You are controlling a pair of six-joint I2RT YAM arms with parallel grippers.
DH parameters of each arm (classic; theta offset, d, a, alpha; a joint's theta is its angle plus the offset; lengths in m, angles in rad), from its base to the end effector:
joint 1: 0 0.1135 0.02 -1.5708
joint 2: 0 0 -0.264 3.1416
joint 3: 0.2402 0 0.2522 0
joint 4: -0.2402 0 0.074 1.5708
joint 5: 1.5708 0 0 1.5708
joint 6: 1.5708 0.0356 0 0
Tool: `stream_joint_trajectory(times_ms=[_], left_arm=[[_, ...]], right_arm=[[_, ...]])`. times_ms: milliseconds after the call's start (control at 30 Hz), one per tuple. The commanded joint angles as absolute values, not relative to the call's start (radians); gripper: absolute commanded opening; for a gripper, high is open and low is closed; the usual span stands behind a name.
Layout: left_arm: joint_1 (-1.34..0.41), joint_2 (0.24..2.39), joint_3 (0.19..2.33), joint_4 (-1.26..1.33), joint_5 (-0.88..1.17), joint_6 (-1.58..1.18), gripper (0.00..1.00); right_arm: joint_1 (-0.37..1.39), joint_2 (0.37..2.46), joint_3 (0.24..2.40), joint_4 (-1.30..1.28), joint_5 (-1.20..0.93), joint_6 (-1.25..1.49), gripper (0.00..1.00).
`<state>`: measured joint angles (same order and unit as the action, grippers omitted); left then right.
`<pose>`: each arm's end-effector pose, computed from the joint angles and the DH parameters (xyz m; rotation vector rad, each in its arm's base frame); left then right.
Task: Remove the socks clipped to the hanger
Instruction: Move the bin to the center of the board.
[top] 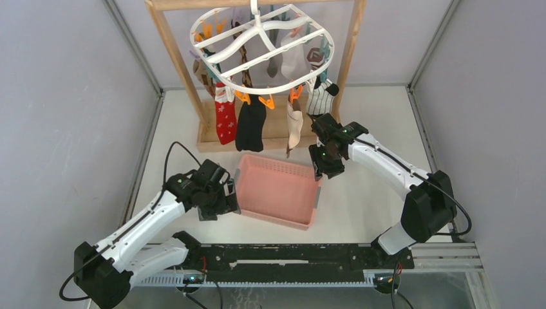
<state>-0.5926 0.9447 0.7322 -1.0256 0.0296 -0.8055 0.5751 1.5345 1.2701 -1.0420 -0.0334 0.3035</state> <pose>0.1265 -0.0864 0.2308 -0.2995 2.8703 -0.3445 0.2437 0.1594 0.2655 -0.4002 2.8815 0.2085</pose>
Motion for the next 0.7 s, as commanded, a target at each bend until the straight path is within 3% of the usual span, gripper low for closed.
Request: stream_joint_trajectory(times_ms=[0,167,333,667], left_arm=[[-0.600,0.933,0.758,-1.033,0.027,-0.817,0.87],[-0.600,0.992,0.786,-1.014,0.013,-0.791,0.88],[-0.599,1.049,0.862,-1.008,-0.023,-0.766,0.96],[-0.598,1.034,0.939,-1.009,0.037,-0.756,1.00]], right_arm=[[0.554,1.510,1.281,-1.037,-0.021,0.305,0.54],[0.556,1.484,1.280,-1.062,-0.012,0.339,0.54],[0.564,1.465,1.280,-1.069,-0.002,0.353,0.54],[0.562,1.450,1.281,-1.066,-0.003,0.356,0.54]])
